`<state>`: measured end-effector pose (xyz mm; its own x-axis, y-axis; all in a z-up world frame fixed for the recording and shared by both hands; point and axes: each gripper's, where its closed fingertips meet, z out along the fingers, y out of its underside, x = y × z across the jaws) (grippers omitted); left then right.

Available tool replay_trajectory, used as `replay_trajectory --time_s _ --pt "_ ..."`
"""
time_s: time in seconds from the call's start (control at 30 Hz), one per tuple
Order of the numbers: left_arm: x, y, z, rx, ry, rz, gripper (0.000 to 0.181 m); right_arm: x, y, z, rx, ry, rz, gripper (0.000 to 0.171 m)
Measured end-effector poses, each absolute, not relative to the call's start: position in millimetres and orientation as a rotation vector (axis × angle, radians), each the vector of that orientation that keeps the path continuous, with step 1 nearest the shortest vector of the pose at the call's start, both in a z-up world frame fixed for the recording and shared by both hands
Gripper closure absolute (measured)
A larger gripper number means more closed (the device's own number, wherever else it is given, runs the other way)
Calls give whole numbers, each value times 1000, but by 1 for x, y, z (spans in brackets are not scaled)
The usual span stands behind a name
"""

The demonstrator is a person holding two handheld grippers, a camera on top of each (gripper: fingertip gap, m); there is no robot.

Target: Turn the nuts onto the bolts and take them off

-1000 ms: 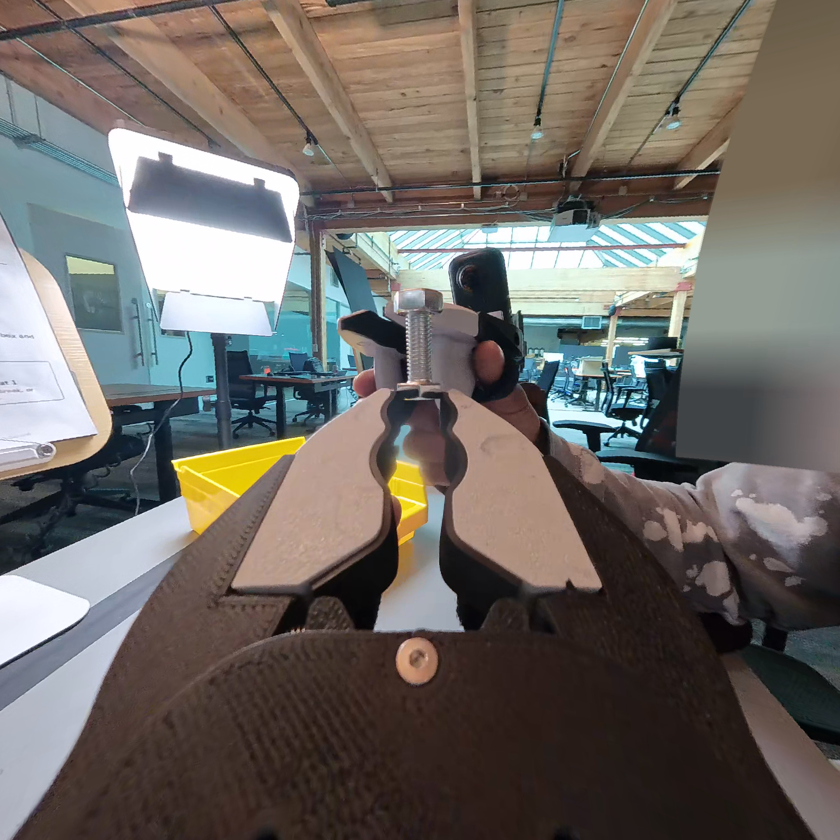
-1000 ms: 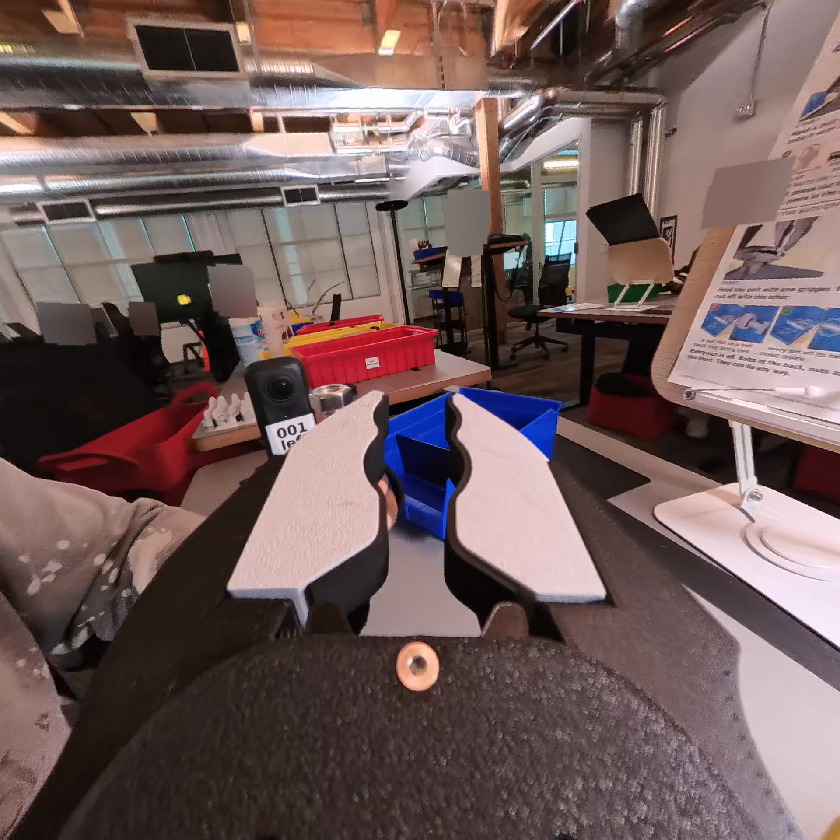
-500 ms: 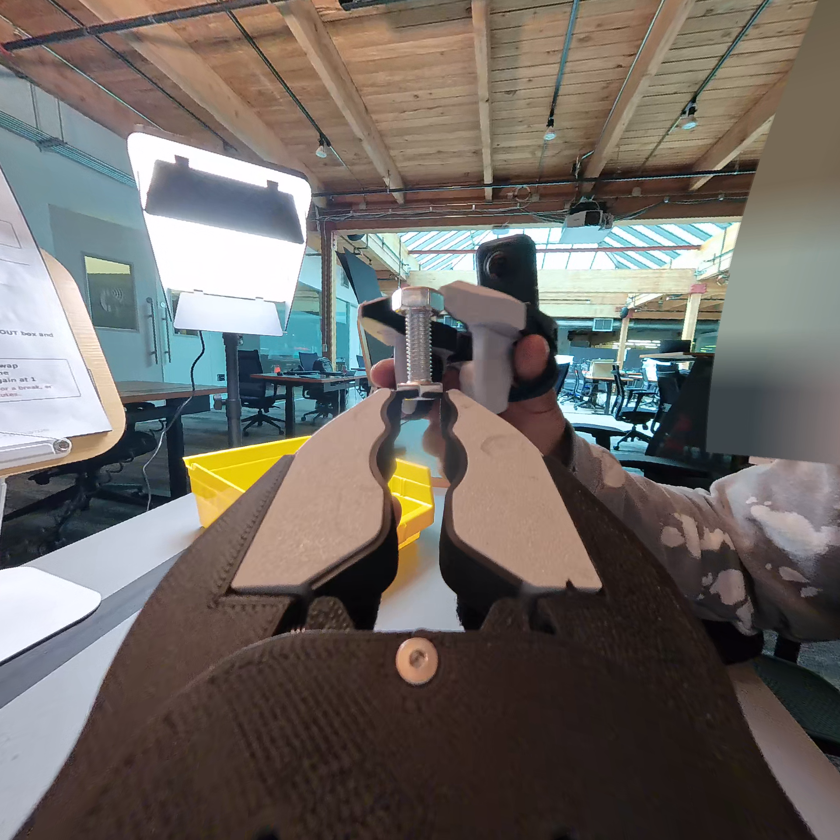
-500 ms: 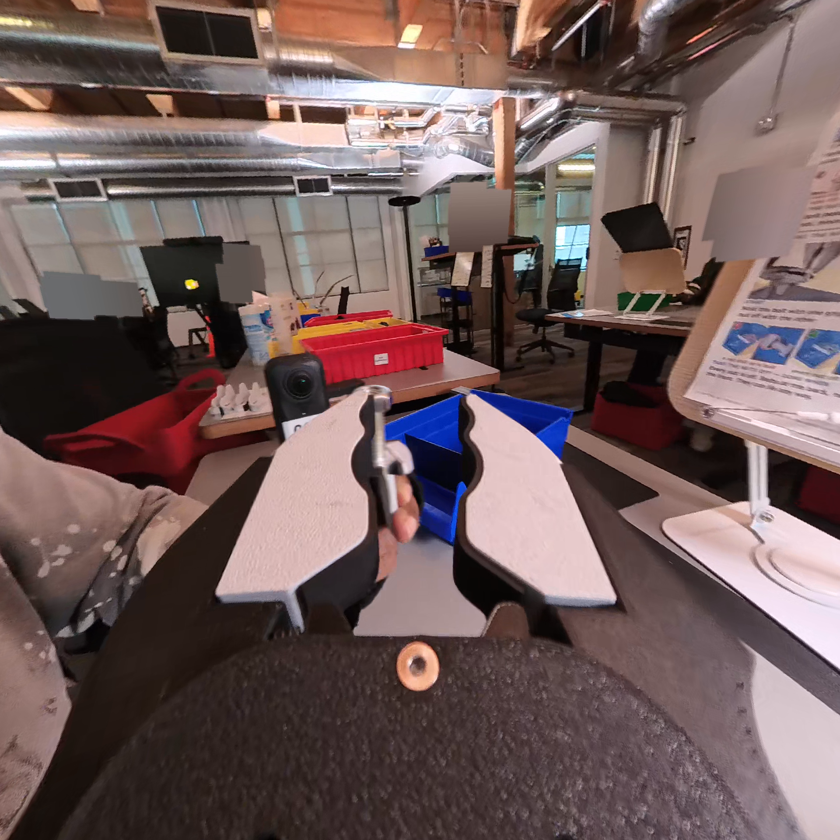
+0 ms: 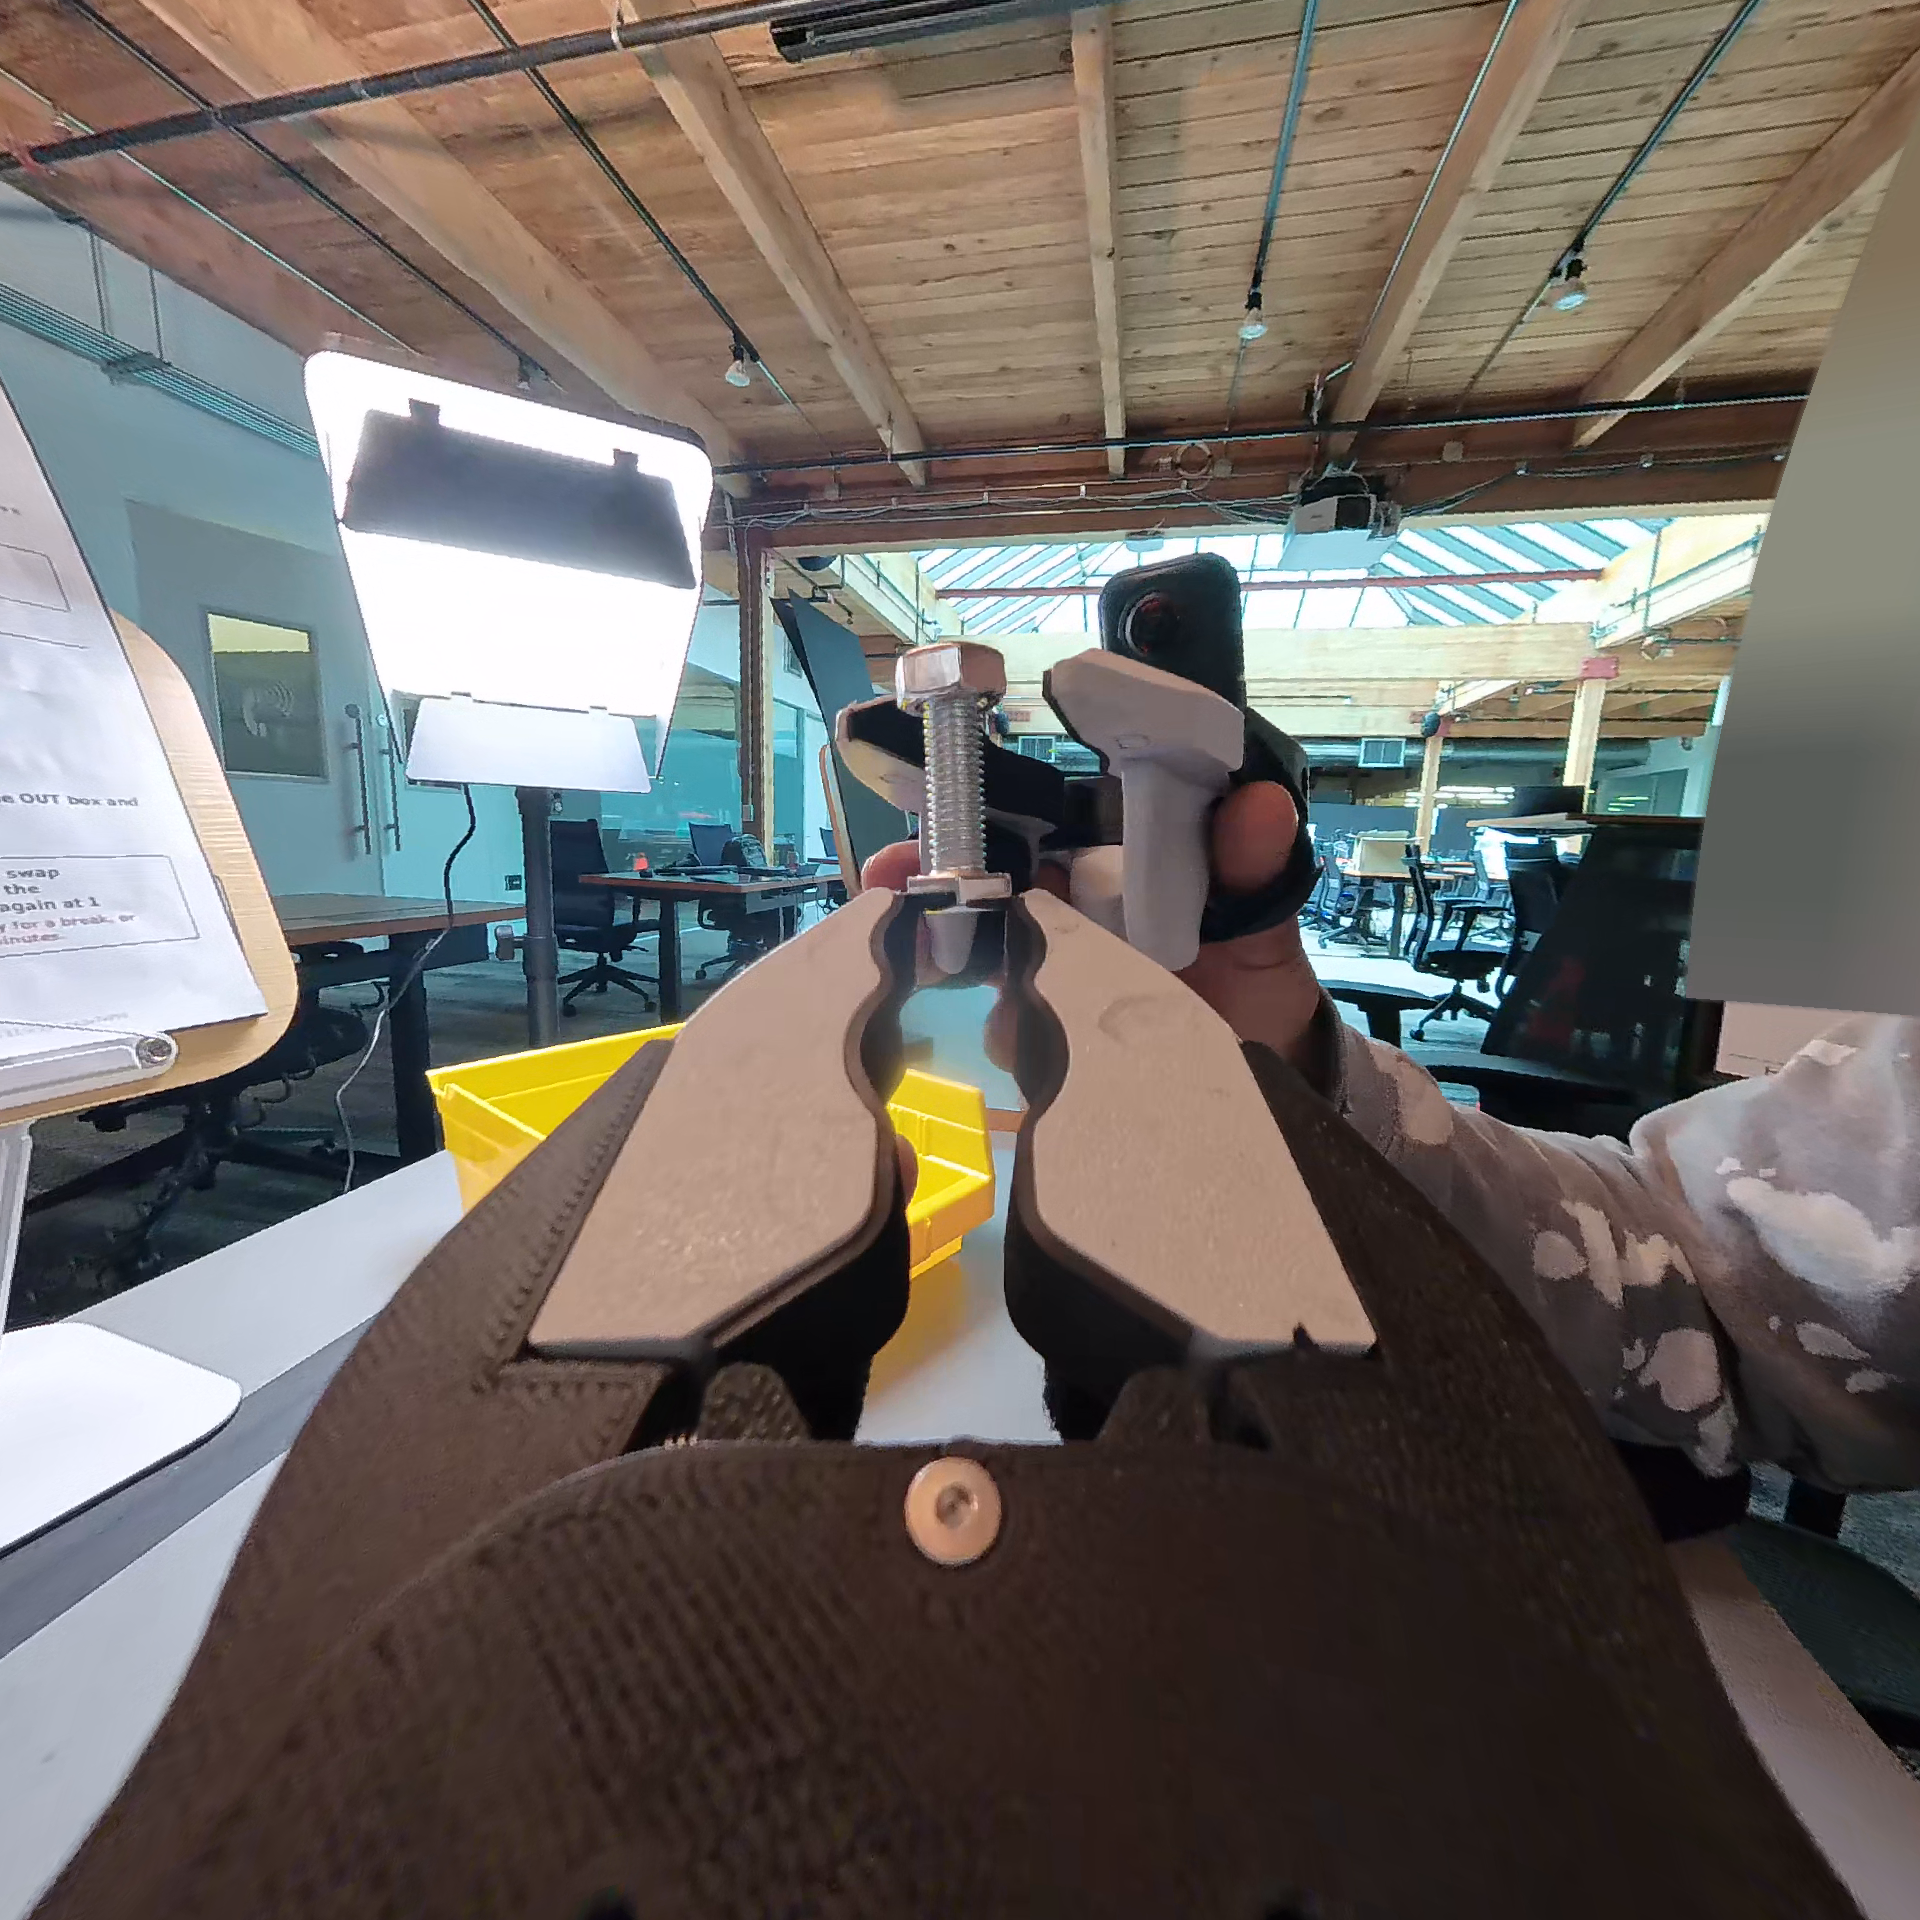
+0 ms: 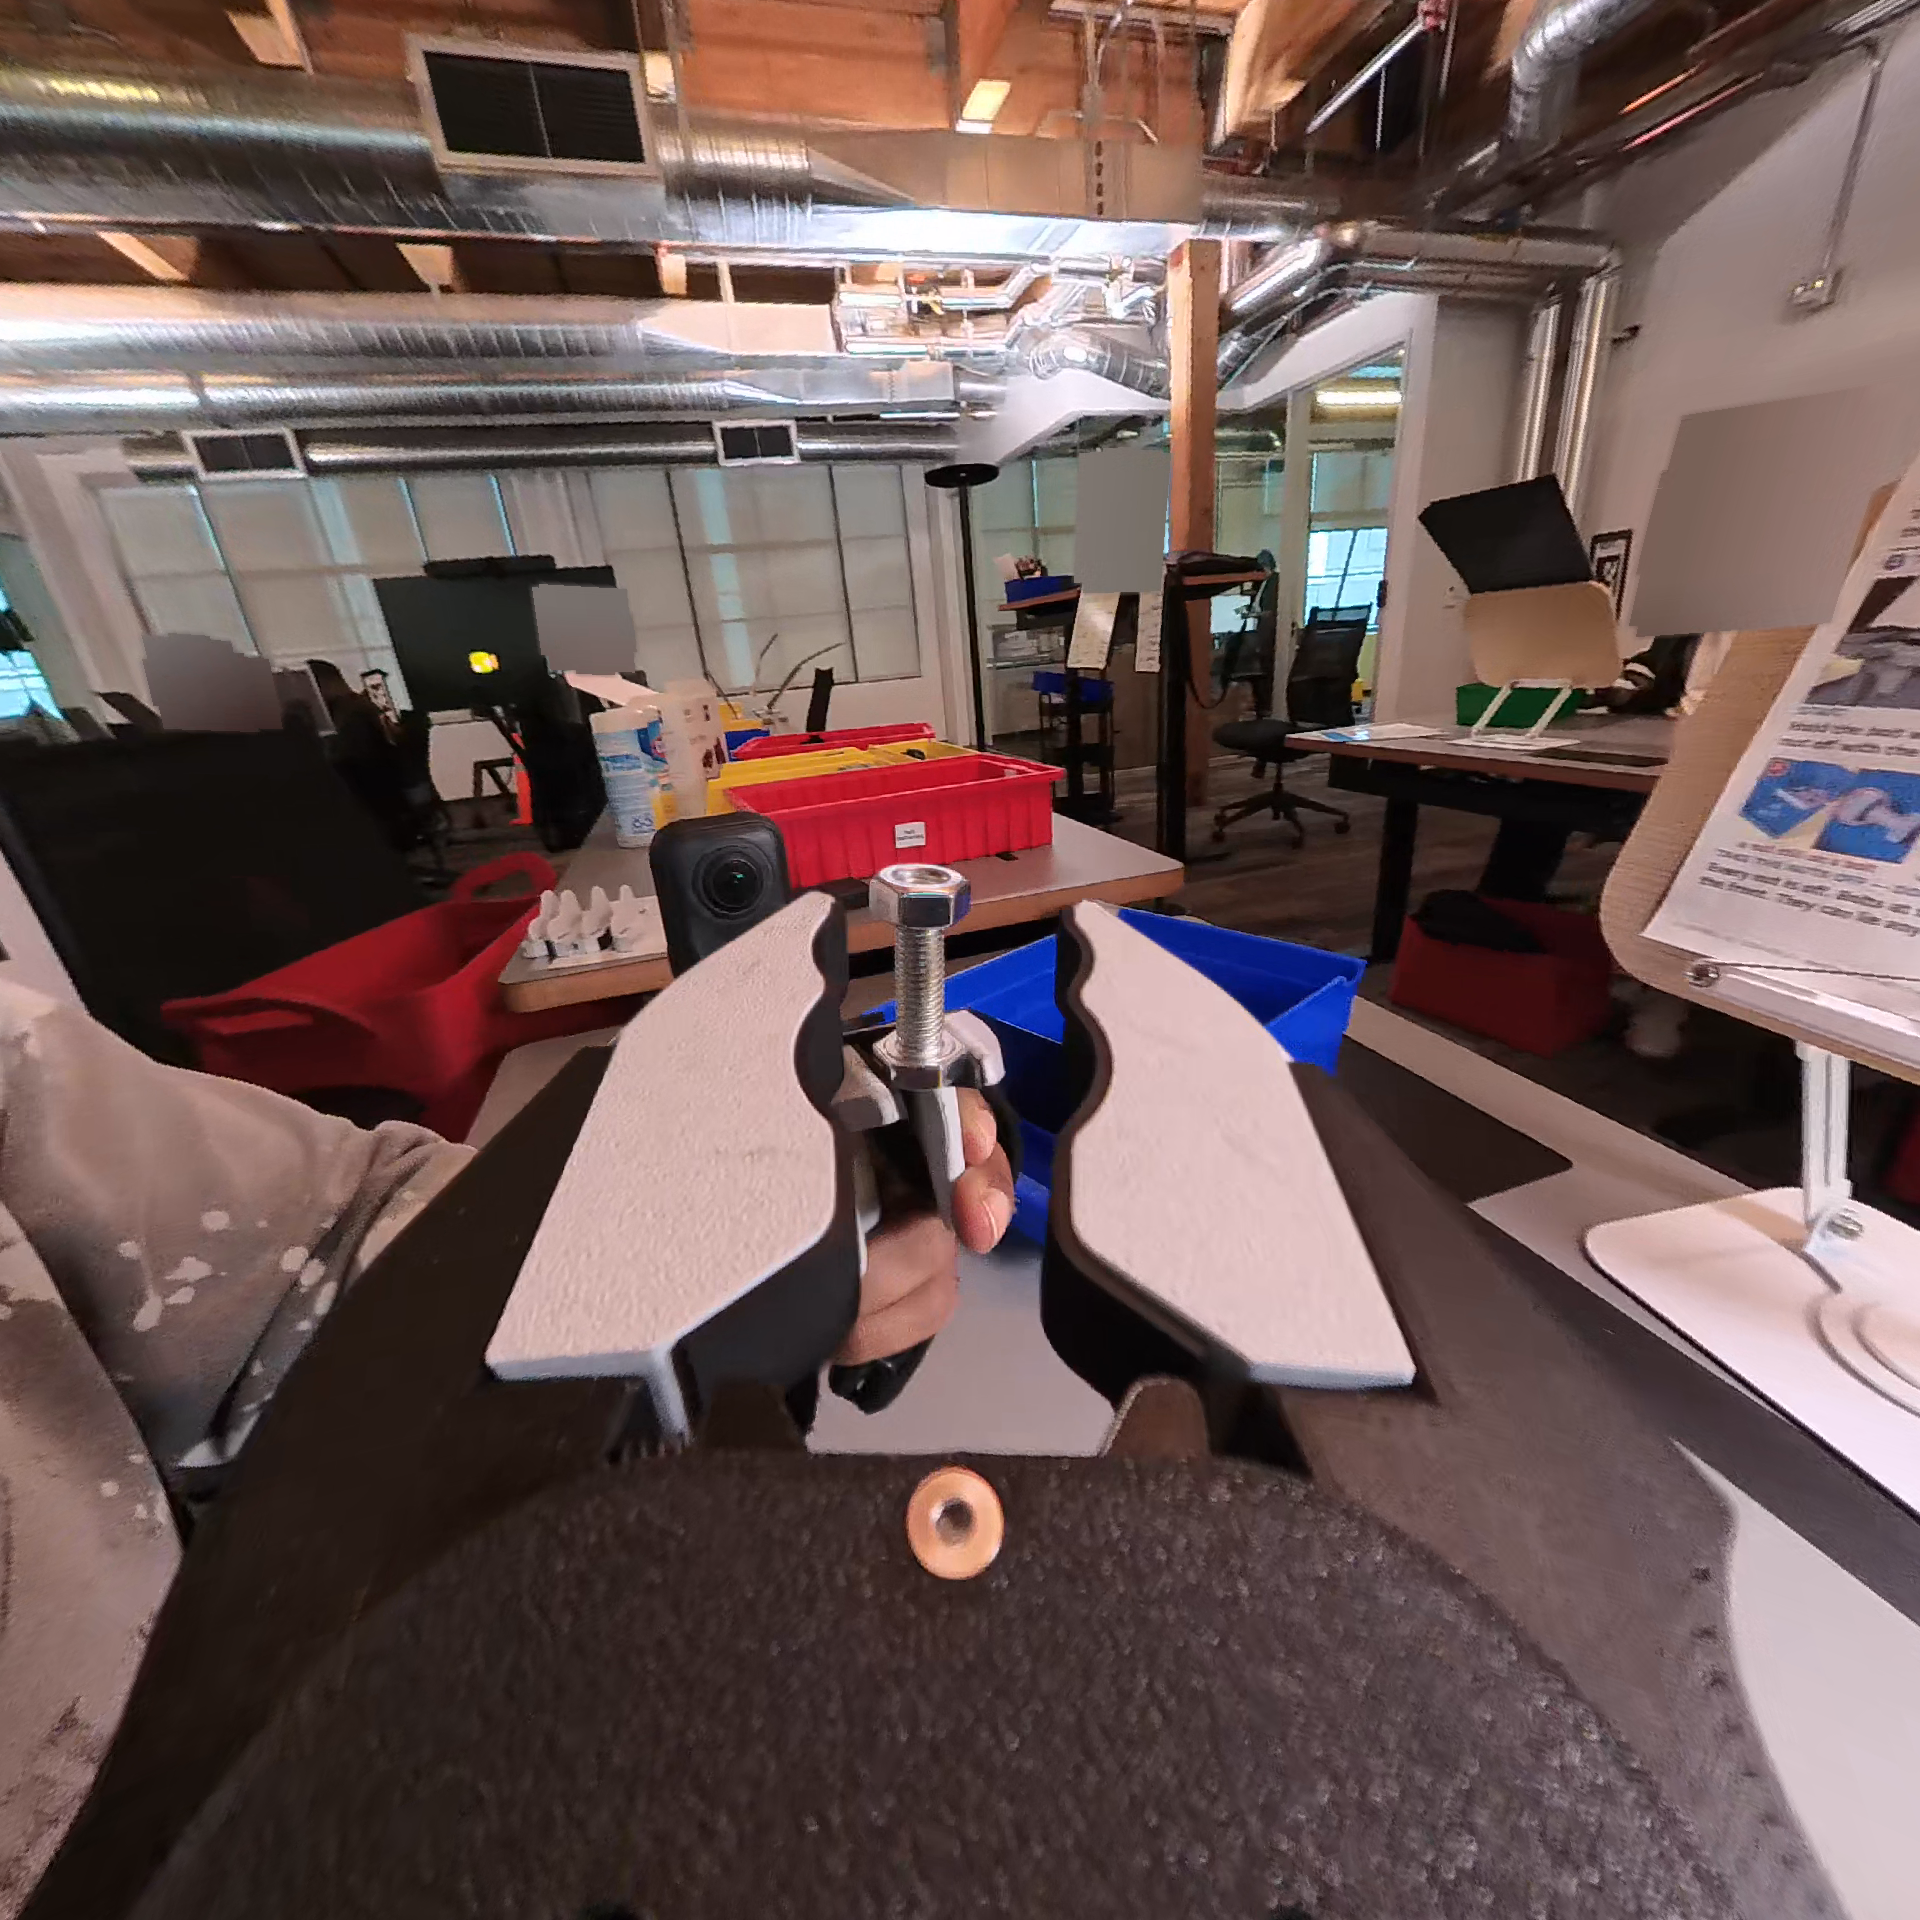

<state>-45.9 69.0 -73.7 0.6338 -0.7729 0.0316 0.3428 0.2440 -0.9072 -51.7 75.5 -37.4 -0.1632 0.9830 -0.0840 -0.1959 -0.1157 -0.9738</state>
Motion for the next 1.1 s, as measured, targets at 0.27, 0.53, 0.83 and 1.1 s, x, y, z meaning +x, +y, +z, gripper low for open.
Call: replay_trajectory --time_s 0.27,0.53,0.83,1.1 --pt "-40 67 -74 -1074 500 -804 164 -54 65 -38 -1052 -1165 1450 144" --pt "-25 59 -78 -1061 557 -980 164 -40 59 -41 -932 -1329 1503 153" --pt "9 16 -83 -942 708 -1604 164 1 29 -36 -579 -1466 1839 153" --pt "1 41 -87 -1016 593 -1406 164 8 69 -25 -725 -1358 1663 152"
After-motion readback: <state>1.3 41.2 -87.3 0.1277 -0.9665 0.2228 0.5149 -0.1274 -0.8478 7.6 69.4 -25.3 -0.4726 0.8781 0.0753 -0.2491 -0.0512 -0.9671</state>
